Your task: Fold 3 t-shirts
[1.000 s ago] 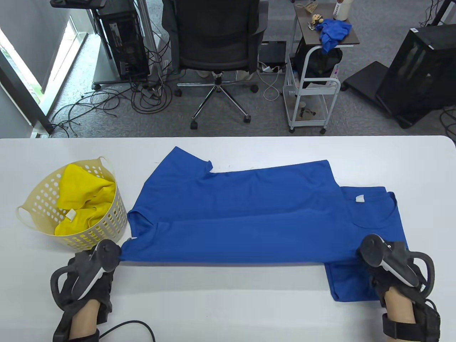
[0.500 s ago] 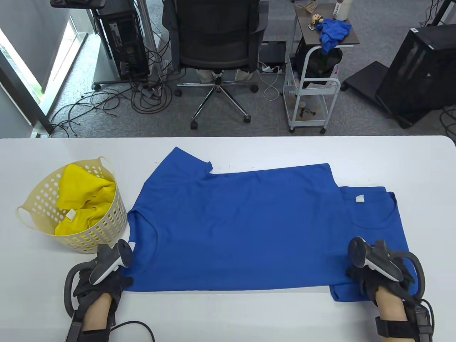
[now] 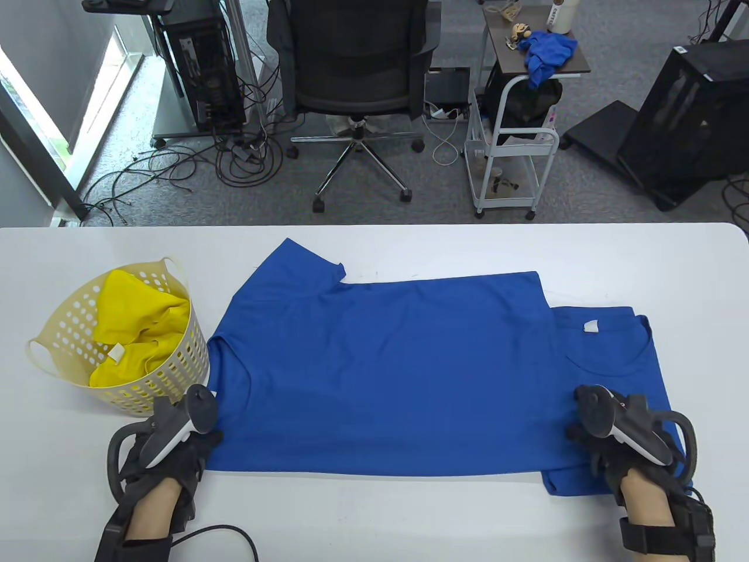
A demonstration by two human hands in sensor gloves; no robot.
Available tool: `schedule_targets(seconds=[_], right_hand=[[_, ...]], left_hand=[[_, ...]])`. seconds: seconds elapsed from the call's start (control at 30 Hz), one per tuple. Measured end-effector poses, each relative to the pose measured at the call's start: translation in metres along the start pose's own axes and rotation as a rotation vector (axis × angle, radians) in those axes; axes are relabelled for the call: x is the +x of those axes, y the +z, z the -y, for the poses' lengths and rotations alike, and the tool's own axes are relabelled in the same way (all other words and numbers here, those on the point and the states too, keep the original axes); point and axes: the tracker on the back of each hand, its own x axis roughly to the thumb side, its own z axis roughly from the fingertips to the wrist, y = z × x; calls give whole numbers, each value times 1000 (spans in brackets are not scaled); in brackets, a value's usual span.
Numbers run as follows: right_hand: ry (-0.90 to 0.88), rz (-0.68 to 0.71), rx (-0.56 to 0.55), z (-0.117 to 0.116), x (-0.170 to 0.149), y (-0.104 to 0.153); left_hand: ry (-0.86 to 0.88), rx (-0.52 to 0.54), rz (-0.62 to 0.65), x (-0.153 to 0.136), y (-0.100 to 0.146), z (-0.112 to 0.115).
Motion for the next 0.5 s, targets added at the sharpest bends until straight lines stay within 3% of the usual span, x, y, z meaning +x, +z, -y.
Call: schedule_targets(seconds=[0.1, 0.3, 0.5], right_hand=[[-1, 13, -8, 0, 3, 0], [-22, 38, -42, 4, 7, 3], [-69, 79, -66, 9, 11, 7]], left_hand=[[-16, 25, 116, 25, 3, 4], [-223, -41, 88, 53, -6, 24], [-229, 4, 101, 68, 1, 14]])
